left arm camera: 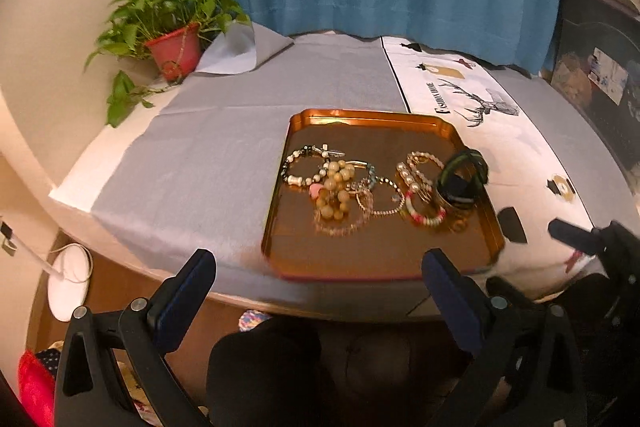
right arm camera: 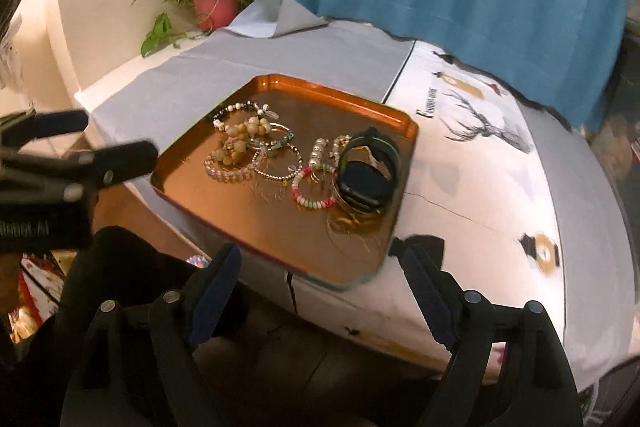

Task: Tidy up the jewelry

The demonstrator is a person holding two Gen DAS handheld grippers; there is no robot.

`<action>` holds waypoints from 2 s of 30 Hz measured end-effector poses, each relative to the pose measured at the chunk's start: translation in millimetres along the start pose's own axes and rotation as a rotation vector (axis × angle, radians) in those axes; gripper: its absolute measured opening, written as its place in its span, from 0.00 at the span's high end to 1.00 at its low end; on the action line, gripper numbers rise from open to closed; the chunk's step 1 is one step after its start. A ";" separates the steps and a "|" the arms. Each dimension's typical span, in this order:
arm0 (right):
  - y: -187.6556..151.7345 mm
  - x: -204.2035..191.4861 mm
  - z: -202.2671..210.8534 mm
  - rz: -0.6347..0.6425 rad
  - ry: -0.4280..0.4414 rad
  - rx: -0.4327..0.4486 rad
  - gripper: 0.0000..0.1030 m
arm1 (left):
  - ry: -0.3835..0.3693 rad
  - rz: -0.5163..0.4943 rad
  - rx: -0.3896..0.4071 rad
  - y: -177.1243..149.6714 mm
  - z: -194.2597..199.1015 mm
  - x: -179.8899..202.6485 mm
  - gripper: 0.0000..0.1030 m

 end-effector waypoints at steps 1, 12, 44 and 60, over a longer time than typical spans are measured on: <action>-0.9 -0.8 4.3 -0.001 -0.006 0.007 0.18 | 0.002 -0.002 0.006 -3.7 5.0 0.8 0.01; -12.3 -6.9 37.6 0.007 -0.032 0.047 0.18 | 0.014 0.004 0.045 -25.3 39.2 4.6 0.01; -17.7 -10.8 44.6 0.021 -0.035 0.047 0.18 | 0.039 -0.006 0.064 -34.1 50.1 4.6 0.00; -18.0 -10.7 43.8 0.023 -0.035 0.045 0.18 | 0.040 -0.008 0.063 -35.8 49.4 4.5 0.00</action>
Point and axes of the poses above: each gripper's, at about its wrist camera, not at the fingertips, and z roughly against the way its jaws point, x to its right, y to its top, the point moved 6 cm from there along -z, roughly the way its jaws point, and after that the axes turned 11 degrees about z, right-handed, at the moved point
